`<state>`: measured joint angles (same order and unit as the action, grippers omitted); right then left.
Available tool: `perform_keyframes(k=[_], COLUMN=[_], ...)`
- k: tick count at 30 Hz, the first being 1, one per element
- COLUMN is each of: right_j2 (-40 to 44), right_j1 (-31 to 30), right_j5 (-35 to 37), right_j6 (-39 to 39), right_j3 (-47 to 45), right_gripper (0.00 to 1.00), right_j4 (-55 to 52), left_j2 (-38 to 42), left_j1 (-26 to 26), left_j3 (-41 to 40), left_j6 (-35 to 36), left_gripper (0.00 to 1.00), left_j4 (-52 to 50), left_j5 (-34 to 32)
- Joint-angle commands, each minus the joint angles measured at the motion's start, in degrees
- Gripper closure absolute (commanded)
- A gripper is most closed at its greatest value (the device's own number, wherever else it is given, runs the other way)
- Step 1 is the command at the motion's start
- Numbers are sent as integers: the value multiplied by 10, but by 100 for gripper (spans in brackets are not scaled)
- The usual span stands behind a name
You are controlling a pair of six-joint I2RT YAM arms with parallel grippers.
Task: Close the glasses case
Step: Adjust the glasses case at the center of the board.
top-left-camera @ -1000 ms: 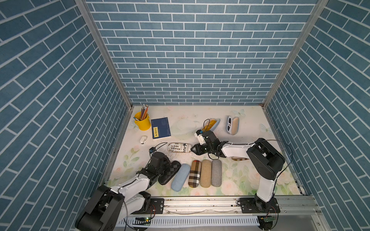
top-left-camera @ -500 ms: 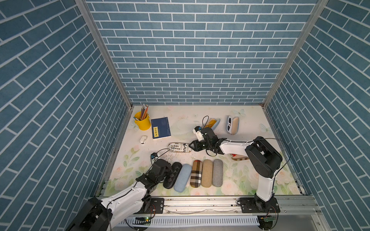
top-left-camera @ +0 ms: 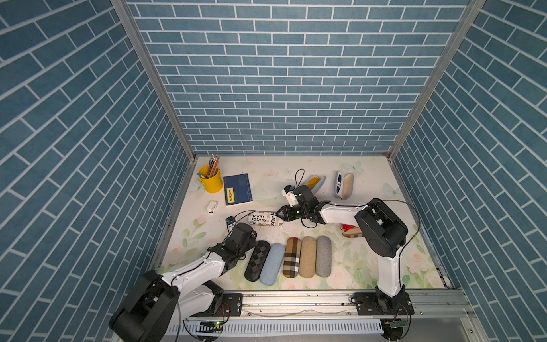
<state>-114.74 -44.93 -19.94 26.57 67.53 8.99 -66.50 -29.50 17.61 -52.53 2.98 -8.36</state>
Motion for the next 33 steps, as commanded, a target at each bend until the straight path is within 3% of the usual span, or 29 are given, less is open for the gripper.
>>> perform_keyframes(k=[1, 6, 15, 27, 33], right_j2=[-1, 26, 40, 49, 84], right_j1=[2, -2, -34, -40, -35], right_j5=[-18, -25, -41, -50, -64], right_j6=[-9, -9, -25, -26, -33], right_j3=[-6, -47, -72, -73, -101], right_gripper=[60, 63, 64, 63, 59], right_j4=[-2, 18, 12, 12, 9], left_j2=[-53, -153, -260, -282, -265], left_j1=[26, 52, 62, 65, 95], left_j3=[30, 87, 188, 237, 229], left_j6=[56, 88, 121, 150, 158], left_gripper=[91, 93, 93, 93, 91], left_j4=[9, 29, 31, 9, 19], left_j5=[13, 21, 12, 6, 22])
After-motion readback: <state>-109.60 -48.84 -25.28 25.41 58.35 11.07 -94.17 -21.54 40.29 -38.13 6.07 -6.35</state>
